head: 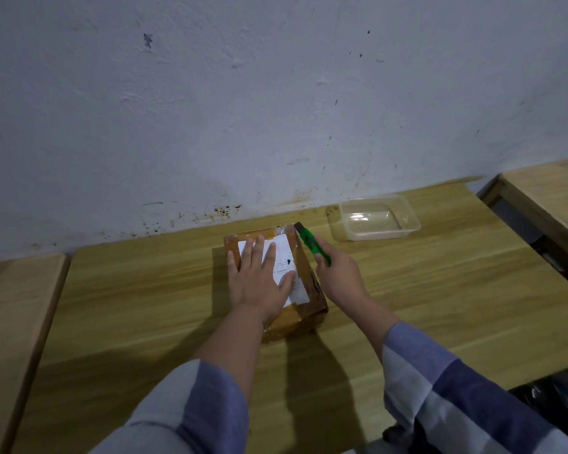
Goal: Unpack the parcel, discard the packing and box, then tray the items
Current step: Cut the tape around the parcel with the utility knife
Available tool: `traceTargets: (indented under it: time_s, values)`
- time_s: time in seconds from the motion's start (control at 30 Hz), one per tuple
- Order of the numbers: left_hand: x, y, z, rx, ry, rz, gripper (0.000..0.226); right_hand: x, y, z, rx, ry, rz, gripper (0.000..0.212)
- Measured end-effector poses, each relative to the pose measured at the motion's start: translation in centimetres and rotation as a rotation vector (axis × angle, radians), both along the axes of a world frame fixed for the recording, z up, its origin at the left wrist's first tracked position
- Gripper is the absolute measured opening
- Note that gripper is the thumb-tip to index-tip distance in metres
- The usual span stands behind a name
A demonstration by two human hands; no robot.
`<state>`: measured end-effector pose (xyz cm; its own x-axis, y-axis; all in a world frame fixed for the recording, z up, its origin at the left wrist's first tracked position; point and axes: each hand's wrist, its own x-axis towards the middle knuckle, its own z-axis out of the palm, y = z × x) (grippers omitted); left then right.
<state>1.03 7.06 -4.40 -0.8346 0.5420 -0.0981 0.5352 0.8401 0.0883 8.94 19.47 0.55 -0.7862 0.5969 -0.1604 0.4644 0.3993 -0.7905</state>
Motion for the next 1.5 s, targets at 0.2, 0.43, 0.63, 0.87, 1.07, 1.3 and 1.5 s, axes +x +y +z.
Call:
traceTargets:
  time_s: [0.2,0.43,0.63,0.87,1.07,1.3,1.5]
  values:
    - [-0.2,0.0,0.0,-0.004,0.012,-0.001,0.072,-0.9,-0.2,0.1,0.055,-0.062,0.005,0.044]
    - [-0.4,0.3,0.4,-0.034,-0.008,0.026,0.075,-2.8,-0.3,1.4,0.296,-0.230,0.187,0.057]
    - [-0.2,0.7,0.3,-0.068,-0.008,0.035,0.074,-2.1,-0.2,1.7,0.343,-0.366,0.268,0.061]
    - [-0.2,0.8,0.1,-0.073,0.008,0.042,0.074,-0.5,0.0,2.4,0.296,-0.411,0.255,0.065]
    - [-0.2,0.7,0.2,-0.061,0.022,0.045,0.071,1.5,-0.7,3.2,0.362,-0.427,0.292,0.052]
    - [-0.1,0.7,0.1,-0.059,0.024,0.048,0.072,2.2,-1.5,3.5,0.410,-0.441,0.322,0.045]
    - [0.1,0.6,0.1,-0.044,0.016,0.060,0.072,3.5,-2.5,3.3,0.399,-0.422,0.323,0.043]
